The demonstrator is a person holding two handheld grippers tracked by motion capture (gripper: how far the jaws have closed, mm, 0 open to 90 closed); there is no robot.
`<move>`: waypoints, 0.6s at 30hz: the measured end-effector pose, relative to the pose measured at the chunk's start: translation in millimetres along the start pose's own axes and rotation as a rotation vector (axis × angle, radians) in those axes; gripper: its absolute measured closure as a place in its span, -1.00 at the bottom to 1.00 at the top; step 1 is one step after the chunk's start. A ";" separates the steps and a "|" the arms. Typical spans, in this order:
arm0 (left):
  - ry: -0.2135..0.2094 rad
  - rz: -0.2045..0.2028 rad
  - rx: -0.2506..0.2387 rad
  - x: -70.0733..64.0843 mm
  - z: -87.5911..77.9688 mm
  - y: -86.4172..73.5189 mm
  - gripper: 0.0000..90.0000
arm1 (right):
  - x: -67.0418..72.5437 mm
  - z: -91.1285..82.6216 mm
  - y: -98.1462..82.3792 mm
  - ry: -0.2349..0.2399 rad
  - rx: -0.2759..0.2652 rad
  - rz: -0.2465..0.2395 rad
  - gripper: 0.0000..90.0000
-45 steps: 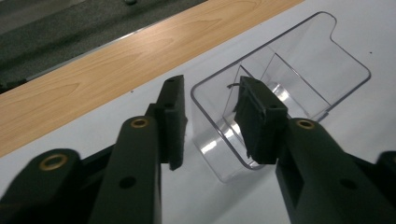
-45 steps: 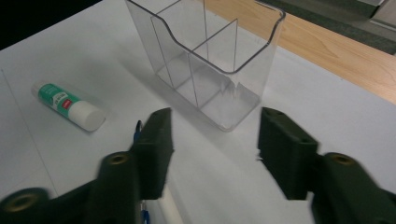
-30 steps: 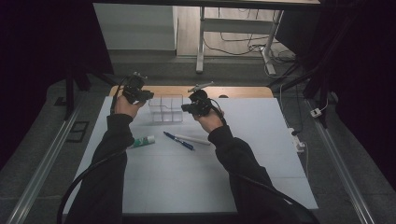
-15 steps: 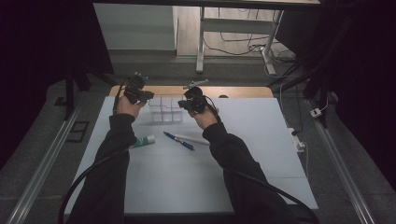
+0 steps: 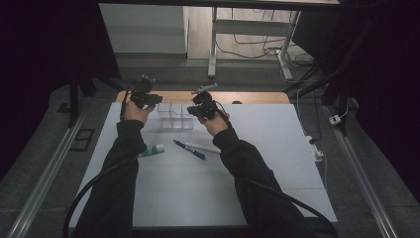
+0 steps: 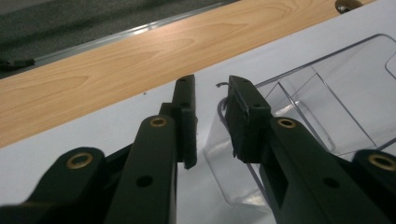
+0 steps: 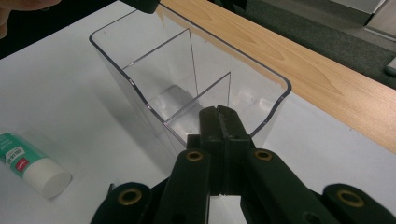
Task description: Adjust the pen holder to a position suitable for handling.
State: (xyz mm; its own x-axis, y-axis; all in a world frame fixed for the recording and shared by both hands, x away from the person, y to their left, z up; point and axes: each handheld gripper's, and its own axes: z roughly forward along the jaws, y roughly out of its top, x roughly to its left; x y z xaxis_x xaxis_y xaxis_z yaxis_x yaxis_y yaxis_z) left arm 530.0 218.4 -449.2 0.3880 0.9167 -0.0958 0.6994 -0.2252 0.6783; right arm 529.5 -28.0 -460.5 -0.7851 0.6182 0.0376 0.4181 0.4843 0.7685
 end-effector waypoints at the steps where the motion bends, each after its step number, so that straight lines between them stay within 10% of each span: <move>1: -0.012 0.001 0.004 -0.2 0.5 -0.3 0.66 | 0.3 0.1 0.1 0.000 0.001 0.001 0.99; 18: -0.047 0.045 0.041 -25.9 1.4 0.4 0.81 | -1.9 -6.5 -8.3 -0.021 0.055 -0.063 0.99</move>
State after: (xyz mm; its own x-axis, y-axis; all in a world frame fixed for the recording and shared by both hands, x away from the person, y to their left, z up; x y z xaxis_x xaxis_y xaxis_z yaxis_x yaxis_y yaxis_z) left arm 521.0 194.0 -447.5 0.4462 0.8893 -0.1006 0.7044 -0.2796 0.6524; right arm 524.6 -37.1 -462.8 -0.8011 0.5981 -0.0235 0.3930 0.5552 0.7330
